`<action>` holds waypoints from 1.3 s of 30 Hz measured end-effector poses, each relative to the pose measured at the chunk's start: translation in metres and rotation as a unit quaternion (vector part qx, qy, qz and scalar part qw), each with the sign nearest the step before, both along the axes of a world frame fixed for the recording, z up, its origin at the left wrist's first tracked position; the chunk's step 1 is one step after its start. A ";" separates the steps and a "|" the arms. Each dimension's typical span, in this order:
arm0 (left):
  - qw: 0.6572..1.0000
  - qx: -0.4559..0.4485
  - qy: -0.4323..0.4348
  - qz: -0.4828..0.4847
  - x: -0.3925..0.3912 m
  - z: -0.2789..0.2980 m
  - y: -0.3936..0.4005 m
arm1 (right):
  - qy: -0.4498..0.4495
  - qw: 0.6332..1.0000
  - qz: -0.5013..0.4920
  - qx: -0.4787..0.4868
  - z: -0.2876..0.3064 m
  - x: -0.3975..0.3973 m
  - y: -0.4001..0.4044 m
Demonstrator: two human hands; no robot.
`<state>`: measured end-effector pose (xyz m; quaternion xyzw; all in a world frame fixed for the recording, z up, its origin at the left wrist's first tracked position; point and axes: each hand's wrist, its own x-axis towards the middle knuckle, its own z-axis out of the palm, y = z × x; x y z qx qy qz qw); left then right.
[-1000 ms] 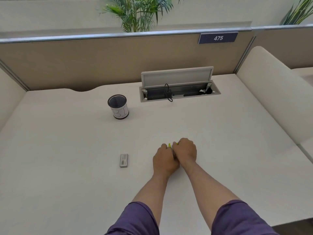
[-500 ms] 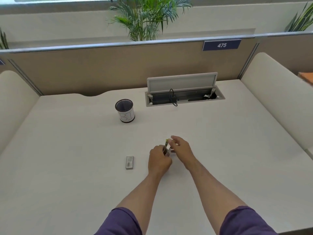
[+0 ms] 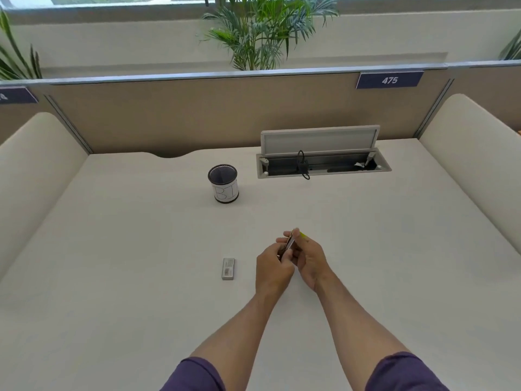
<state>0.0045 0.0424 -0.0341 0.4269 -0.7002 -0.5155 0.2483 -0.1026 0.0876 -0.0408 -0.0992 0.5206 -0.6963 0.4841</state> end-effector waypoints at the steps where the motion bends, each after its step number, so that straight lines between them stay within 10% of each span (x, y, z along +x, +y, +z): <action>1: 1.000 0.002 0.001 -0.001 0.001 -0.001 -0.001 | 0.003 1.000 0.001 0.006 0.000 -0.001 0.000; 20: 0.997 0.046 -0.051 -0.021 0.014 -0.016 -0.003 | 0.173 0.977 0.059 0.109 0.003 0.006 -0.009; 25: 0.982 0.187 0.008 -0.023 0.009 -0.007 -0.019 | 0.182 0.979 0.053 0.077 0.008 0.007 -0.009; 39: 0.881 0.421 0.128 -0.171 0.027 0.000 -0.023 | -0.009 0.995 0.060 0.078 0.003 0.008 -0.004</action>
